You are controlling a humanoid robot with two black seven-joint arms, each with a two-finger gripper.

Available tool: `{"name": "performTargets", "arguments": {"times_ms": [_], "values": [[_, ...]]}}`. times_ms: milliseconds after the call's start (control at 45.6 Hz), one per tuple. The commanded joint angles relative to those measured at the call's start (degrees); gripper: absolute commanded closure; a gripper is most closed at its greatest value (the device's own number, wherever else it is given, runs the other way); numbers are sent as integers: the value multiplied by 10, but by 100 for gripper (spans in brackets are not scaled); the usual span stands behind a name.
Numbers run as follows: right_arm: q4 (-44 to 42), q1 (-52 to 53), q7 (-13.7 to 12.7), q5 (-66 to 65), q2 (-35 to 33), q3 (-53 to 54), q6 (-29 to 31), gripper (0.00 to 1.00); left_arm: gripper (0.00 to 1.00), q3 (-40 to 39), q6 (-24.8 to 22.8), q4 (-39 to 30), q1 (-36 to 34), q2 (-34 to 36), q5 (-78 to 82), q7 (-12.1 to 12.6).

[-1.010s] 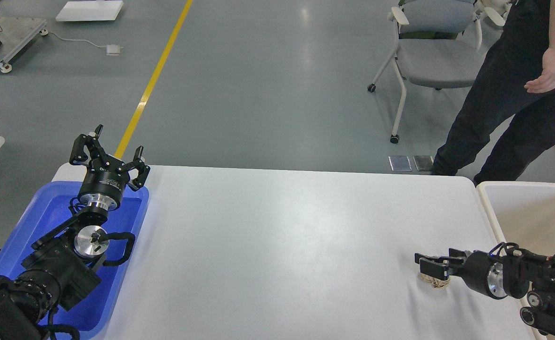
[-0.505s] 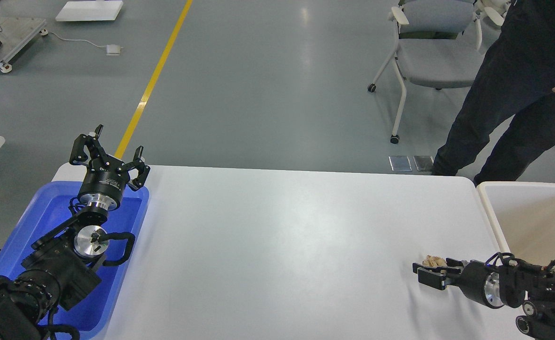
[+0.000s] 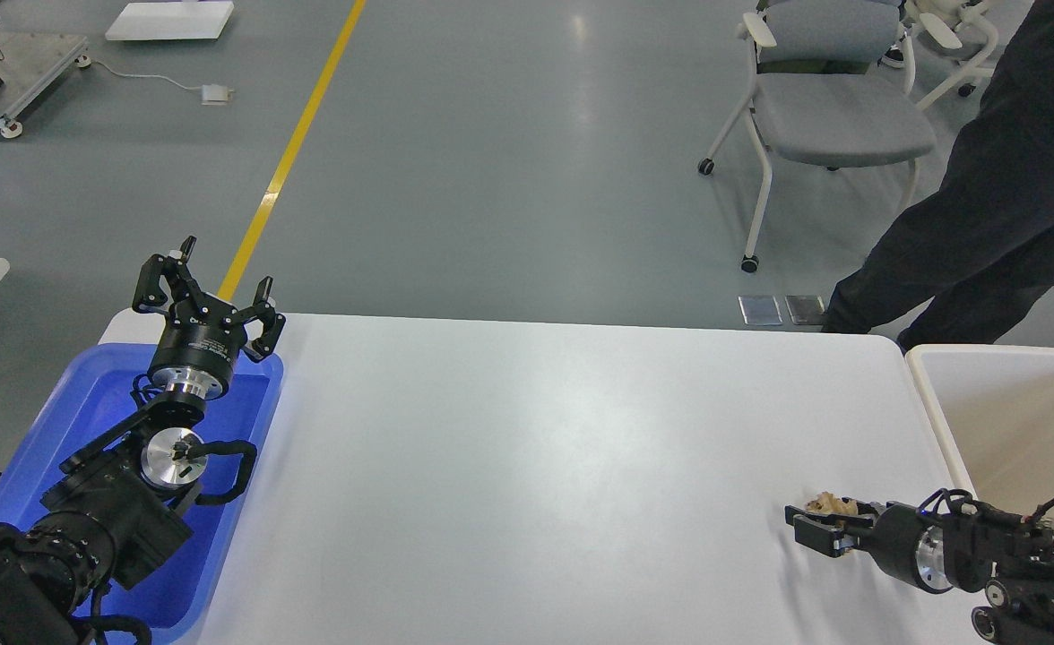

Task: Tidy desktop
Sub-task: 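Close the right gripper on the beige crumpled object, then lift the object and carry it with the right gripper toward the white bin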

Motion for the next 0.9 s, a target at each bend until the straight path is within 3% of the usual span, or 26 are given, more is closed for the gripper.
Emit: {"name": "performTargets", "arguments": {"times_ms": [0, 88, 241, 307, 527, 878], "values": [[-7, -3, 10, -2, 3, -5, -3, 36, 0, 0, 0, 0, 0, 1, 0, 0], [-9, -3, 10, -2, 3, -5, -3, 72, 0, -1, 0, 0, 0, 1, 0, 0], [-10, -7, 9, -1, 3, -6, -3, 86, 0, 0, 0, 0, 0, 0, 0, 0], [-11, -7, 10, -1, 3, -6, -3, 100, 0, 0, 0, 0, 0, 1, 0, 0], [-10, -5, 14, 10, -4, 3, -4, 100, 0, 0, 0, 0, 0, 0, 0, 0], [0, 12, 81, 61, -55, 28, -1, 100, 0, -1, 0, 0, 0, 1, 0, 0]]}}
